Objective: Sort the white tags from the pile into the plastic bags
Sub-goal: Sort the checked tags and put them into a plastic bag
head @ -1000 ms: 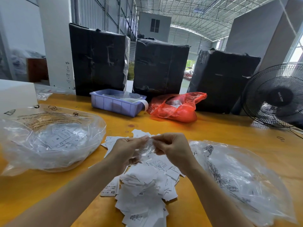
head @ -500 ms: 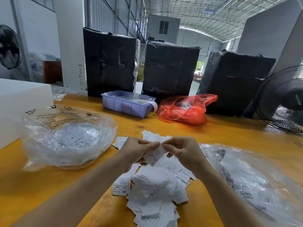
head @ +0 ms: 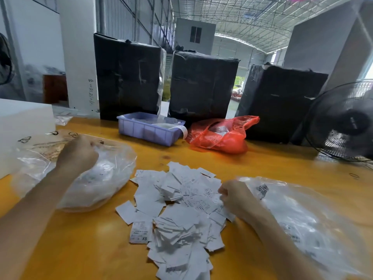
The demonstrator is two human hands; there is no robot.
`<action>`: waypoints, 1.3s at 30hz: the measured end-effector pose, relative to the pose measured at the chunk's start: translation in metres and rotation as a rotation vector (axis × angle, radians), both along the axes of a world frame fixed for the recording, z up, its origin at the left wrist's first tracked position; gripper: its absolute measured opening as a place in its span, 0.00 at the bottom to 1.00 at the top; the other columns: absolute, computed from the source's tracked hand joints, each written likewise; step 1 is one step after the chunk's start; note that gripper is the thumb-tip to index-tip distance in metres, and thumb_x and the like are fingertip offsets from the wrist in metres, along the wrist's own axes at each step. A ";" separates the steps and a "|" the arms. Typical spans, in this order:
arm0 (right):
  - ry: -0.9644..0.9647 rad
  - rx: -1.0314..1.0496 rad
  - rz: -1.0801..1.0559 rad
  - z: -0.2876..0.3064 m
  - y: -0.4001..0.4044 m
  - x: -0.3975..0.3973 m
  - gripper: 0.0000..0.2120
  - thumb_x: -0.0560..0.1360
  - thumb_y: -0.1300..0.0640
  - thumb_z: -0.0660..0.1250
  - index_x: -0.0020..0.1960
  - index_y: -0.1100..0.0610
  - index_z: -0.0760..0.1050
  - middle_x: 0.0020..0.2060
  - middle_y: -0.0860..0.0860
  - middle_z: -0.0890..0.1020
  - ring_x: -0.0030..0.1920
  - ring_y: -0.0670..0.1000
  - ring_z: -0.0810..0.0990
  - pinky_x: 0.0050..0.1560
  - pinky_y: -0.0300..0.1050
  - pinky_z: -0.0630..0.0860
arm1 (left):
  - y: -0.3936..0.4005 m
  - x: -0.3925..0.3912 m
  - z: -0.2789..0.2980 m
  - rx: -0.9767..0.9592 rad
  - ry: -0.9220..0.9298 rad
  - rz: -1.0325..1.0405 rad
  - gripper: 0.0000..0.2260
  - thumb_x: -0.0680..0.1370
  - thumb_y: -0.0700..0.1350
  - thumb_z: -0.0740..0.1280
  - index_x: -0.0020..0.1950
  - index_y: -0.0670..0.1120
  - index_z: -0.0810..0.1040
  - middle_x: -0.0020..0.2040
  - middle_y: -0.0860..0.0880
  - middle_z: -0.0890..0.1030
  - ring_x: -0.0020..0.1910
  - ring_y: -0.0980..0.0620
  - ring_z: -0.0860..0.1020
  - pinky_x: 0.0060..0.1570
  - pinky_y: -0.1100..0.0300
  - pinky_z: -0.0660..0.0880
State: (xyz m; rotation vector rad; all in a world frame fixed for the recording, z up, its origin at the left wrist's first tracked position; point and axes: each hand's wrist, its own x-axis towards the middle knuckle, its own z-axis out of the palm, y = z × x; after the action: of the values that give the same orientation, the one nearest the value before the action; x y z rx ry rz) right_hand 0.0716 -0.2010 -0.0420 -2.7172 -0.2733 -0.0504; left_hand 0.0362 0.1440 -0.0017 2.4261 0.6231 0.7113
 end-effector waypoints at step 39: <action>0.162 -0.108 -0.441 0.018 -0.116 -0.002 0.12 0.65 0.56 0.78 0.36 0.63 0.79 0.33 0.54 0.80 0.32 0.50 0.76 0.36 0.46 0.77 | -0.123 0.002 -0.036 0.159 -0.065 -0.654 0.15 0.73 0.43 0.72 0.60 0.46 0.78 0.55 0.50 0.80 0.48 0.54 0.75 0.46 0.61 0.69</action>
State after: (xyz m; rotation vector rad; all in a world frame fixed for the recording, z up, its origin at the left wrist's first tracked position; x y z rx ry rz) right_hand 0.0699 -0.3172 -0.0243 -2.8143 0.3820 0.0618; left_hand 0.0377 0.0210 -0.0377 2.5129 -0.2676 0.5654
